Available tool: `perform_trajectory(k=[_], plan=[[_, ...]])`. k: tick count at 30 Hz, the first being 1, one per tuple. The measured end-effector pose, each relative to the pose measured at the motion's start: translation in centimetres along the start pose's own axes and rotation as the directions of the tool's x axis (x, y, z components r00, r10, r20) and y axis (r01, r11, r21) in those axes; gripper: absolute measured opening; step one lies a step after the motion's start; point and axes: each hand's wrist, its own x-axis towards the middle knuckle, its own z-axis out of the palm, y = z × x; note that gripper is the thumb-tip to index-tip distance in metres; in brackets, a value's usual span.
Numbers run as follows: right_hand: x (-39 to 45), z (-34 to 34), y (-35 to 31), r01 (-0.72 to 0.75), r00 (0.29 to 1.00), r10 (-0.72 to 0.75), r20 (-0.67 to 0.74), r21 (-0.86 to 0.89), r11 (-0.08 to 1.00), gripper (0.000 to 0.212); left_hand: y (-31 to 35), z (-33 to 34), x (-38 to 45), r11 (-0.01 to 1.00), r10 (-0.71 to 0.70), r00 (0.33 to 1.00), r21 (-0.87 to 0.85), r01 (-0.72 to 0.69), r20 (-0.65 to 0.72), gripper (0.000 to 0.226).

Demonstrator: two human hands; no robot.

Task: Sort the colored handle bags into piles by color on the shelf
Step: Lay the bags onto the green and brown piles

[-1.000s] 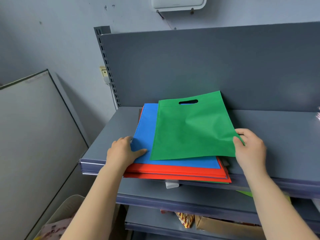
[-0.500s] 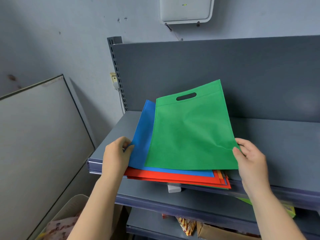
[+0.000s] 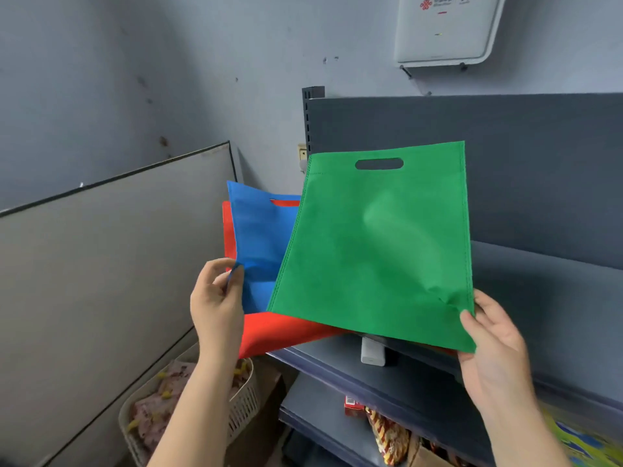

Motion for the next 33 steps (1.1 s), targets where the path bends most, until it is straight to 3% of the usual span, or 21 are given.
perform_trajectory(k=[4,10,13,16,20,24,29,33], plan=[[-0.5,0.3,0.3,-0.045,0.999,0.045,0.013,0.039,0.998,0.040,1.0,-0.5,-0.4,0.989,-0.089,0.996,-0.117,0.089,0.003,0.024],[-1.0,0.5,0.6,-0.102,0.995,0.101,0.027,0.048,0.994,0.039,0.8,-0.8,-1.5,0.985,-0.127,0.991,-0.109,0.130,0.031,0.024],[-1.1,0.2,0.1,-0.112,0.994,0.112,0.009,0.078,0.991,0.038,0.2,-0.1,-1.9,0.984,-0.171,0.978,-0.032,0.176,0.123,0.019],[-0.9,-0.2,-0.3,-0.098,0.995,0.099,-0.006,0.087,0.991,0.038,-0.8,0.3,-1.9,0.986,-0.143,0.969,0.110,0.123,0.203,0.008],[-0.3,-0.3,-0.4,-0.087,0.996,0.088,-0.021,0.064,0.994,0.038,-1.8,0.5,-1.7,0.966,-0.109,0.982,0.249,0.068,0.157,0.008],[0.3,-0.4,-0.2,-0.078,0.997,0.079,-0.020,0.057,0.995,0.037,-3.3,0.5,-0.9,0.898,-0.216,0.974,0.406,0.171,0.069,0.005],[1.2,-0.7,-0.4,-0.063,0.997,0.064,-0.044,0.030,0.998,0.036,-4.9,0.4,0.8,0.856,-0.358,0.933,0.414,0.310,0.042,0.009],[1.8,-0.8,-0.6,-0.039,0.997,0.039,-0.062,0.013,0.999,0.035,-5.5,0.9,1.4,0.897,-0.241,0.964,0.404,0.179,0.108,0.010]])
